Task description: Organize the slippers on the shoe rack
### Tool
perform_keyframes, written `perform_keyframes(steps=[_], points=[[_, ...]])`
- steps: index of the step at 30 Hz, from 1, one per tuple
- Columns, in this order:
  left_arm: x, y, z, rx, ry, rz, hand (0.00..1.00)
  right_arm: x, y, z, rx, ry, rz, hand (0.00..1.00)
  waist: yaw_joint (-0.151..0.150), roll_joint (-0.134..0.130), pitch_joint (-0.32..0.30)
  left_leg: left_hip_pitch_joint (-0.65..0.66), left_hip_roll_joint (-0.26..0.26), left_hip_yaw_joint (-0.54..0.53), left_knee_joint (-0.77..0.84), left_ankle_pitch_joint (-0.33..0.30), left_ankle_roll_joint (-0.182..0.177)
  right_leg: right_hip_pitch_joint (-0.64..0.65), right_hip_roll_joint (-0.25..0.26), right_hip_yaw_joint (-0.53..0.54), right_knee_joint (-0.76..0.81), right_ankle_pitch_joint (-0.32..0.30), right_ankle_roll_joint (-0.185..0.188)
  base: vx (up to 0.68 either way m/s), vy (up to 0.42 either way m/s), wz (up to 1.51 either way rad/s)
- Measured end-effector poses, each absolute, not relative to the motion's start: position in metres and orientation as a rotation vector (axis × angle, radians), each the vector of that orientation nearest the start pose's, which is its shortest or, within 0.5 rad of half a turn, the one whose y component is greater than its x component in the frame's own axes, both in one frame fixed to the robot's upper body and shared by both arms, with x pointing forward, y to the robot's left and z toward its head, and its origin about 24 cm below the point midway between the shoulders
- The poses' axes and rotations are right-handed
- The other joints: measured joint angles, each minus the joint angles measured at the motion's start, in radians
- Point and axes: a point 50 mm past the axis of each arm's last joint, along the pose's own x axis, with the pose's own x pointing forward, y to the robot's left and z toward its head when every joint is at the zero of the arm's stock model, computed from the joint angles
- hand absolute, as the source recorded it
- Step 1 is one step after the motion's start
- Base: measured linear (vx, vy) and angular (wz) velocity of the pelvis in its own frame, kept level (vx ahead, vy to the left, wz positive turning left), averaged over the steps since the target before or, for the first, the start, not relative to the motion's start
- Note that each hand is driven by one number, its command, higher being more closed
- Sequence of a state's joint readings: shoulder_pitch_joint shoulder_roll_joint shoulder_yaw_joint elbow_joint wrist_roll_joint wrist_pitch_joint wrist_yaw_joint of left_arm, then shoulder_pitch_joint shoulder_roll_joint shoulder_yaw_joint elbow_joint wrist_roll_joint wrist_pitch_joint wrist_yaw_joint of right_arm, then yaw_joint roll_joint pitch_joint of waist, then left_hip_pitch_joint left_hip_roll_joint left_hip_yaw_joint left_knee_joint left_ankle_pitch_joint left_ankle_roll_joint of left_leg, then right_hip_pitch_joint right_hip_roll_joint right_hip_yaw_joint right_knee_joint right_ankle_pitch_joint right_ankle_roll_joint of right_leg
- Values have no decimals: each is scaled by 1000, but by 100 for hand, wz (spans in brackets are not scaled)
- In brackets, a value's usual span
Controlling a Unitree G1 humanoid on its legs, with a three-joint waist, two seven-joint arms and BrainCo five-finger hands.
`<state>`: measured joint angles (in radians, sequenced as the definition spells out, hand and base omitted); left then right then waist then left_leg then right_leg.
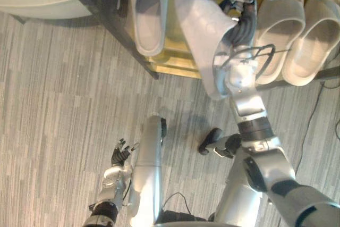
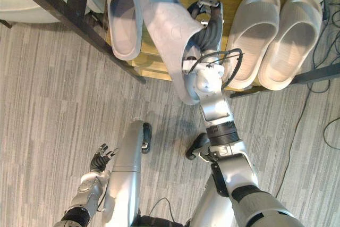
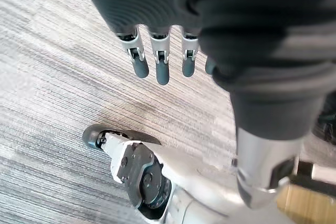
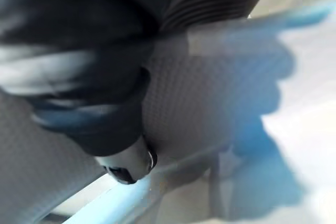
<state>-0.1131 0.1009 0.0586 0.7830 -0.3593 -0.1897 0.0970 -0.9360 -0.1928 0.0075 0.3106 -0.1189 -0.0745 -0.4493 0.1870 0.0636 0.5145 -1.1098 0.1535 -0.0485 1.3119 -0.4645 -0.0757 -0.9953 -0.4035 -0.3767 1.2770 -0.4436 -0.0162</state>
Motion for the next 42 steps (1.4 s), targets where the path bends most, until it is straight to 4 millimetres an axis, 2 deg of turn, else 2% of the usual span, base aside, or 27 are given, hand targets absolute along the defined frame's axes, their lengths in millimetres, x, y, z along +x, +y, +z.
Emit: perform_keyframes(steps=[5, 10, 21, 22, 37, 42], points=[[228, 195, -79, -253, 457, 319, 0, 374, -148, 280, -132, -676, -405, 100, 16, -1, 0, -39, -14, -31, 0, 7, -12, -14, -7, -29, 8, -9, -1, 25, 1, 15], [230, 189, -79, -289, 455, 340, 0, 387, -161, 278, -134, -589, -477, 100, 29, -1, -1, -70, -48, -62, -4, 24, -26, -20, -36, -59, 29, -32, -7, 17, -15, 24], [232, 186, -80, -300, 466, 331, 0, 395, -176, 300, -90, -570, -550, 100, 34, -6, -9, -102, -82, -98, -62, 84, -46, -22, -65, -115, 19, -39, -20, -17, -17, 15], [233, 186, -79, -300, 464, 330, 0, 396, -176, 301, -77, -568, -560, 0, 34, -6, -9, -103, -84, -99, -69, 89, -47, -23, -67, -117, 18, -40, -22, -18, -21, 12], [232, 186, -83, -297, 483, 332, 0, 390, -200, 310, 15, -576, -669, 0, 38, -13, -33, -110, -94, -105, -140, 143, -63, -35, -72, -142, -11, -29, -51, -2, 1, 4], [233, 186, -82, -297, 481, 332, 0, 387, -199, 314, 25, -602, -674, 0, 38, -13, -33, -107, -93, -104, -156, 153, -65, -35, -69, -145, -21, -27, -54, -3, 7, 0]])
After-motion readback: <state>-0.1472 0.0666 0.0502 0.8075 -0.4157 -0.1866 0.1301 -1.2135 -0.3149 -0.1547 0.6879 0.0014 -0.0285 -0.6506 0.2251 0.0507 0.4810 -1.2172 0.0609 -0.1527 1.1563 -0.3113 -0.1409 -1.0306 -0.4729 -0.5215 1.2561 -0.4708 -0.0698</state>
